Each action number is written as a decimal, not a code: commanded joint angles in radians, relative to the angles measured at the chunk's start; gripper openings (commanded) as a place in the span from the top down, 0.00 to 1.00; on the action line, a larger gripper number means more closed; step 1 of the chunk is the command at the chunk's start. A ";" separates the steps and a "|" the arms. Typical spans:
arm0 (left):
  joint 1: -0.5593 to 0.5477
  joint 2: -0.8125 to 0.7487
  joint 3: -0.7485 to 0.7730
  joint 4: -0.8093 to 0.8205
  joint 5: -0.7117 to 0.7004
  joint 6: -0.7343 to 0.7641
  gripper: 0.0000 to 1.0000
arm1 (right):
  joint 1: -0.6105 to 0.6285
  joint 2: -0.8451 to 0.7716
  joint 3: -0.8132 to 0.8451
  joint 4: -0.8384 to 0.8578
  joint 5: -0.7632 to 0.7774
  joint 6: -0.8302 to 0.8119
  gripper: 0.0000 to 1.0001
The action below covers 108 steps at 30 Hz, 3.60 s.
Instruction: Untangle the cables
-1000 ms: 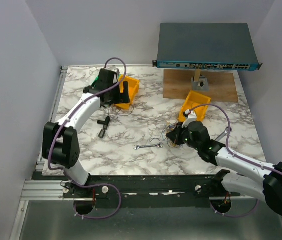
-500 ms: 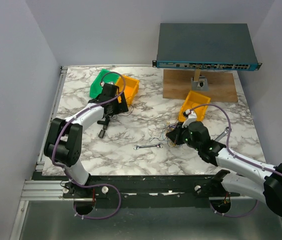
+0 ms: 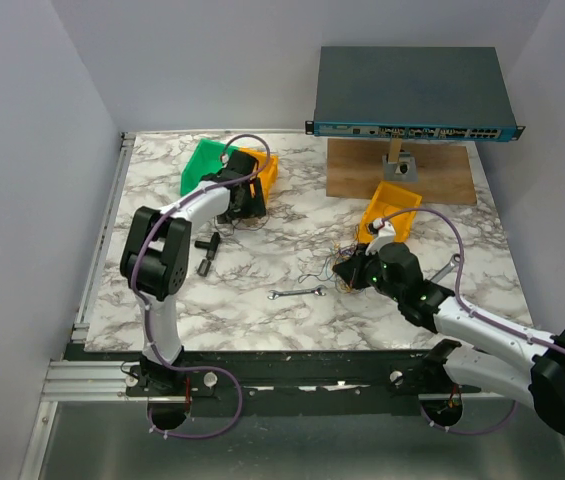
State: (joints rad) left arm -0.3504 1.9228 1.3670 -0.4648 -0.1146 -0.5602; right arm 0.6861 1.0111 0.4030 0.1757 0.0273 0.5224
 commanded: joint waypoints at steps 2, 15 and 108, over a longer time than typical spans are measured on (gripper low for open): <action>-0.048 0.117 0.119 -0.248 -0.021 0.057 0.29 | 0.000 -0.027 -0.001 -0.005 -0.020 0.001 0.99; -0.094 0.097 -0.116 -0.141 0.151 0.059 0.66 | 0.000 -0.054 -0.007 -0.008 -0.020 0.005 0.99; 0.010 0.318 0.554 -0.280 0.311 0.119 0.97 | 0.000 -0.001 0.022 -0.027 0.009 0.011 0.99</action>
State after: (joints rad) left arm -0.2859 2.3272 2.0083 -0.7082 0.2111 -0.4370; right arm 0.6861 1.0245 0.4026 0.1707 0.0280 0.5270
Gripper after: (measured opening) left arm 0.026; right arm 0.062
